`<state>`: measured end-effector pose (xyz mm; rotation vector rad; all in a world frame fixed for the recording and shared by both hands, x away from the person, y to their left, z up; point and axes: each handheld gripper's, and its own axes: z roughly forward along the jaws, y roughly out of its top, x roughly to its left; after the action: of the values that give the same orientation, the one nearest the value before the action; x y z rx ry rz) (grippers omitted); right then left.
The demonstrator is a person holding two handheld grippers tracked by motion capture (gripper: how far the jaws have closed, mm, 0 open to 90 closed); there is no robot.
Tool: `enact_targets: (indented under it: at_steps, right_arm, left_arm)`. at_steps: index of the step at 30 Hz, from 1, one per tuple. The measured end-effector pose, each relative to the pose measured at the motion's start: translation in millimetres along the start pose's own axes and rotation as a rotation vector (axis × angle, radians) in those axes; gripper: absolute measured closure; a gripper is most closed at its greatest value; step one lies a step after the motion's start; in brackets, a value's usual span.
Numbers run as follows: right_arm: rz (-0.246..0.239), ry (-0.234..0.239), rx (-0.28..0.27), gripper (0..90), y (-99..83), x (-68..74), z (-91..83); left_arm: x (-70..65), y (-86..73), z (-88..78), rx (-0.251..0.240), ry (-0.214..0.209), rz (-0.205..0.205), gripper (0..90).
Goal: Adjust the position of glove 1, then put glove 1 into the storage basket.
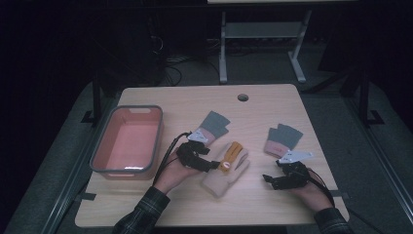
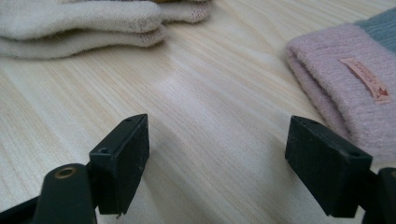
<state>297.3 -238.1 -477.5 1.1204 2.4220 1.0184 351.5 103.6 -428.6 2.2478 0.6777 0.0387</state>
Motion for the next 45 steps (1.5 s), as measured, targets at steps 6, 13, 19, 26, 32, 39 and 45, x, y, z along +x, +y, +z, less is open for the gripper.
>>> enact_targets:
  at_steps: [6, 13, 19, 26, 32, 39, 45]
  right_arm:
    - [-0.005, 0.0, -0.008, 21.1, -0.6, -0.5, 0.2]
    - [0.002, -0.002, -0.012, 21.0, -1.0, -0.1, 0.5]
    - [0.001, -0.002, -0.017, 20.9, -1.3, -0.1, 0.8]
    - [-0.001, 0.0, -0.023, 20.8, -1.6, -0.3, 1.5]
    - [0.005, -0.001, -0.03, 20.7, -2.3, 0.2, 1.6]
    - [0.0, 0.004, -0.039, 18.9, -3.4, -0.1, 2.1]
    - [0.0, 0.005, -0.038, 18.6, -3.4, 0.0, 2.2]
  left_arm:
    - [-9.6, -4.3, 13.4, 0.054, 0.006, 0.024, 15.6]
    - [-13.0, -7.4, 28.8, 0.1, 0.007, 0.039, 13.3]
    - [-12.3, -11.3, 38.4, 0.118, 0.004, 0.027, 14.2]
    - [-19.6, -9.2, 41.0, 0.119, -0.004, 0.075, 33.9]
    - [-22.2, -7.3, 40.3, 0.133, 0.003, 0.059, 47.1]
    - [-18.2, -7.6, 38.0, 0.136, -0.019, 0.036, 57.4]
    - [-17.7, -5.5, 34.8, 0.13, -0.031, 0.03, 62.6]
